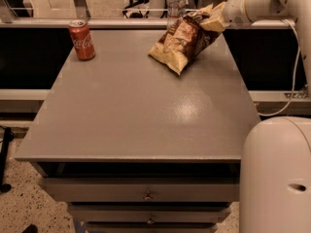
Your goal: Move brown chip bag near water bottle
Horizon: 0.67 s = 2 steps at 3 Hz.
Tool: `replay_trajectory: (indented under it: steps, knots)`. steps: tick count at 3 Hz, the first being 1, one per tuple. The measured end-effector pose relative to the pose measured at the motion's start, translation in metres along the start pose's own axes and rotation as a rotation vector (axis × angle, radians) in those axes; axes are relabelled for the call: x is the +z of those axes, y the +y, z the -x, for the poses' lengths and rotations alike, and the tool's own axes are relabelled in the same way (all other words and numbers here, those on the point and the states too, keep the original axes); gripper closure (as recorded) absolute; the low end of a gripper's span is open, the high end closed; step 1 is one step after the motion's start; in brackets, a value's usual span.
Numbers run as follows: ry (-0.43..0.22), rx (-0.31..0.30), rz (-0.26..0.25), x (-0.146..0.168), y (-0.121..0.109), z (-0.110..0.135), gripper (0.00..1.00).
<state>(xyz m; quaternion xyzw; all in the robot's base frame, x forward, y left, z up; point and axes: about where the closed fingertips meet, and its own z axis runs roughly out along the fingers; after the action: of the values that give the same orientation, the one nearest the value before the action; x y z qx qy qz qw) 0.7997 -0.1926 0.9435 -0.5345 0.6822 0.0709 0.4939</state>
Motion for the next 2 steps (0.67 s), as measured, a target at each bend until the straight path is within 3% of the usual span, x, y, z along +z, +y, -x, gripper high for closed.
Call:
replay_trajectory:
  steps: [1, 2]
  knots:
    - [-0.003, -0.002, -0.002, 0.0030, -0.0028, -0.0008, 1.00]
    - [0.008, 0.004, 0.007, 0.0127, -0.0025, -0.0058, 0.85]
